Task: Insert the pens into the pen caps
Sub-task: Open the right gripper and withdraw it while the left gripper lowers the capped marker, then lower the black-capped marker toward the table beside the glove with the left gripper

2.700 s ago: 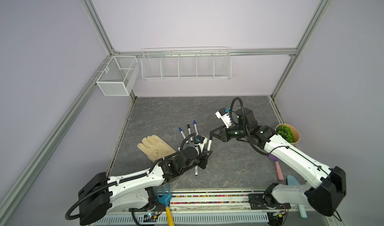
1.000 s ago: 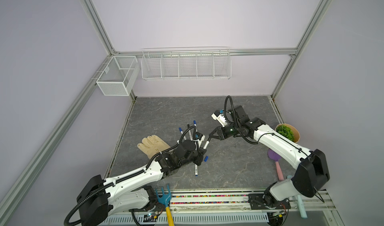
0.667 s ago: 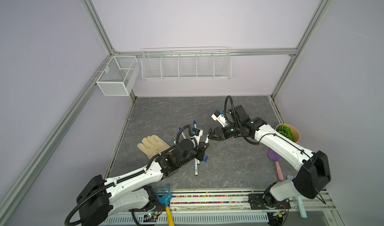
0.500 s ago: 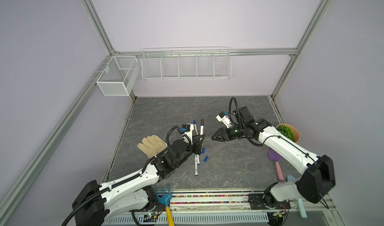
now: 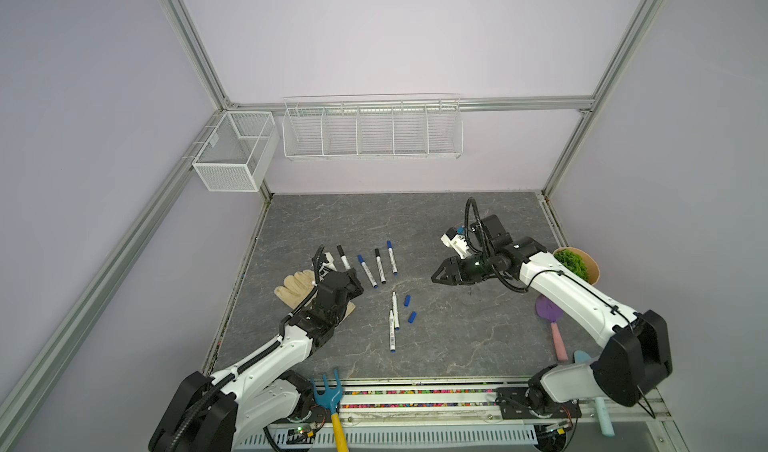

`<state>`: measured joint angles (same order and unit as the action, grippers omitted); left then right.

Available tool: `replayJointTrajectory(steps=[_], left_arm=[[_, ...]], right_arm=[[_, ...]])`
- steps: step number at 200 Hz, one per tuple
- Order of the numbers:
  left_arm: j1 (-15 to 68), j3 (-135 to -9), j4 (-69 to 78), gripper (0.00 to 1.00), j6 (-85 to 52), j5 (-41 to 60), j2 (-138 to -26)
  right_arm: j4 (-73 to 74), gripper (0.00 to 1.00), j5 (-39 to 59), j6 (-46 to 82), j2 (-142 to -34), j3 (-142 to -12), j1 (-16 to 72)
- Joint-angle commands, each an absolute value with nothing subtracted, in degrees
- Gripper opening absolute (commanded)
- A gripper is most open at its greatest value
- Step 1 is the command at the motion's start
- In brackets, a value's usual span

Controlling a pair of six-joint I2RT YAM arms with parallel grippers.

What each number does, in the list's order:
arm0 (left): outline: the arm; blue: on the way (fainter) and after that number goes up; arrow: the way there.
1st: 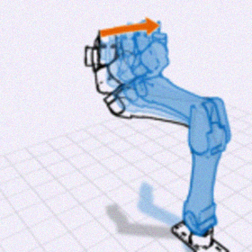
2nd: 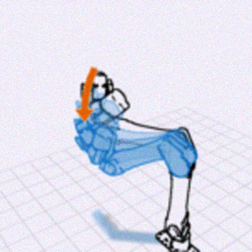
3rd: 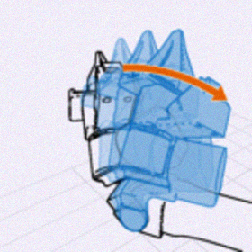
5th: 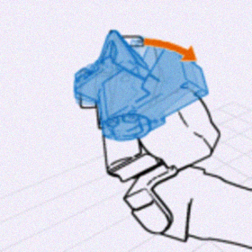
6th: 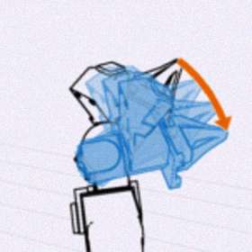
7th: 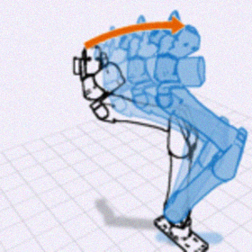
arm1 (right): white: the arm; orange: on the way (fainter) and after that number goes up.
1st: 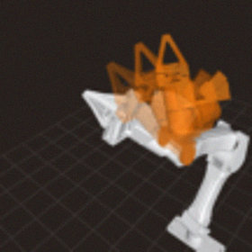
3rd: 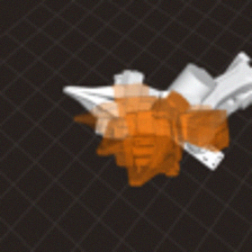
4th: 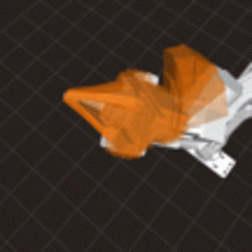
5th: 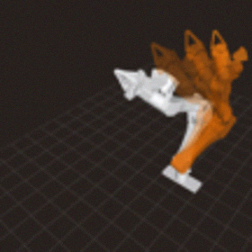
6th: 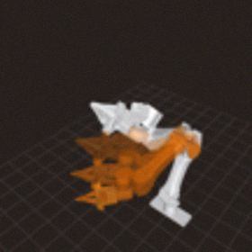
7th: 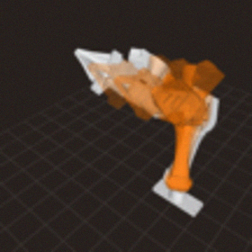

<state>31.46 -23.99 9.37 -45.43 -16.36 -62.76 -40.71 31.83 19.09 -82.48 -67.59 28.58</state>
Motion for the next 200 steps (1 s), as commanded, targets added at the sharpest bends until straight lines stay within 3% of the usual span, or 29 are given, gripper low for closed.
replayJointTrajectory(steps=[1, 80, 136, 171, 200], left_arm=[[29.05, -24.85, 11.33, 0.0, -46.39, -12.22, -68.06], [28.21, -37.84, 9.14, 0.0, -45.24, -6.47, -91.47], [28.14, -43.76, 8.95, 0.1, -44.77, -2.58, -101.12], [28.22, -45.12, 9.58, 0.23, -44.66, 0.14, -101.87], [28.3, -45.33, 9.12, 0.29, -43.61, 1.01, -99.81]], right_arm=[[-42.76, 0.52, 30.79, 18.63, -83.06, -67.24, 28.46], [-44.67, 0.51, 28.83, 17.6, -82.45, -67.15, 28.32], [-46.23, 0.51, 28.24, 16.31, -81.41, -67.2, 28.0], [-46.49, 0.5, 28.35, 15.85, -81.47, -67.15, 27.8], [-46.32, 0.5, 28.73, 15.69, -81.71, -67.15, 27.79]])
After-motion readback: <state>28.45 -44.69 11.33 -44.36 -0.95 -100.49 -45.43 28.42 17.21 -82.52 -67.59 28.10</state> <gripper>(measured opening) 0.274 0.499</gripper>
